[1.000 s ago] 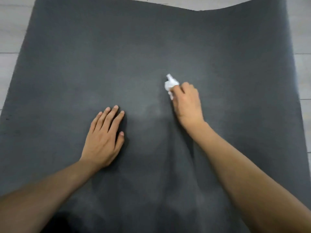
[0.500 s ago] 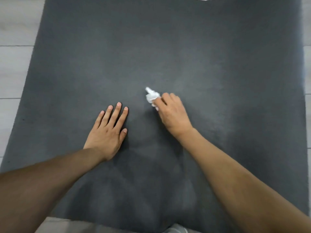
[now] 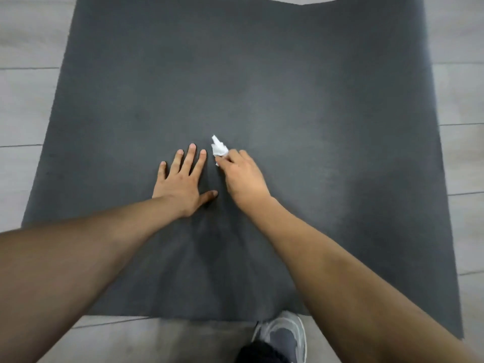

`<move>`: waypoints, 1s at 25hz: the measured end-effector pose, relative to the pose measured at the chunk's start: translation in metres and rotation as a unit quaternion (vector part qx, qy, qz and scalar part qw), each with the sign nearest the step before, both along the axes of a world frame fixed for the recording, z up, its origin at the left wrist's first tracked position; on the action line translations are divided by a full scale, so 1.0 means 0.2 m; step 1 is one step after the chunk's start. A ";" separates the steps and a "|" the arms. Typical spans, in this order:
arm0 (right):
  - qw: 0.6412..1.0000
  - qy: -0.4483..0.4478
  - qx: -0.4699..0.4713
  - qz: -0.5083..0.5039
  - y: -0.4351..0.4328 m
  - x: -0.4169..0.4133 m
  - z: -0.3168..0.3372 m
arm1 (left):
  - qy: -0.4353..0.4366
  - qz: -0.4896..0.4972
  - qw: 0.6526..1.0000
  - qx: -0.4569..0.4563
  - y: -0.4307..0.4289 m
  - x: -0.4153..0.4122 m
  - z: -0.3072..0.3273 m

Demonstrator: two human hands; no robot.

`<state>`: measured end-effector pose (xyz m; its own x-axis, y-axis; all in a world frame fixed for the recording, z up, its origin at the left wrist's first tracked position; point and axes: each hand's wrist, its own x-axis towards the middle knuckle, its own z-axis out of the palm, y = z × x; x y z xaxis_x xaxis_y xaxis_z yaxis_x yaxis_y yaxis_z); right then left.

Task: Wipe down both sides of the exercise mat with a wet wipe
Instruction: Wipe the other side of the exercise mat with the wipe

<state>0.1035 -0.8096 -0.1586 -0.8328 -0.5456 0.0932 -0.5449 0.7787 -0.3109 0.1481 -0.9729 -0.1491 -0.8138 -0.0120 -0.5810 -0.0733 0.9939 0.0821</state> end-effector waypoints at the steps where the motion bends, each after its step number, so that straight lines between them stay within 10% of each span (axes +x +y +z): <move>1: 1.000 0.015 0.009 0.017 0.05 -0.01 0.01 | 0.002 0.001 1.000 0.003 -0.01 -0.01 0.01; 9: 0.934 0.045 0.049 -0.350 0.61 -0.23 -0.07 | 0.073 -0.004 0.997 0.009 -0.02 0.04 -0.09; 18: 0.990 0.135 -0.005 -0.048 0.12 0.03 -0.14 | 0.058 0.007 0.998 0.025 -0.04 0.03 -0.07; 25: 0.908 0.020 0.034 -0.418 0.75 -0.05 -0.07 | 0.062 0.023 0.997 0.031 -0.01 0.03 -0.08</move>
<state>0.0925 -0.6596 -0.1730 -0.9550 0.2700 0.1227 0.2356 0.9420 -0.2392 0.1548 -0.9746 -0.1653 -0.8789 -0.0187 -0.4767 -0.1044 0.9825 0.1540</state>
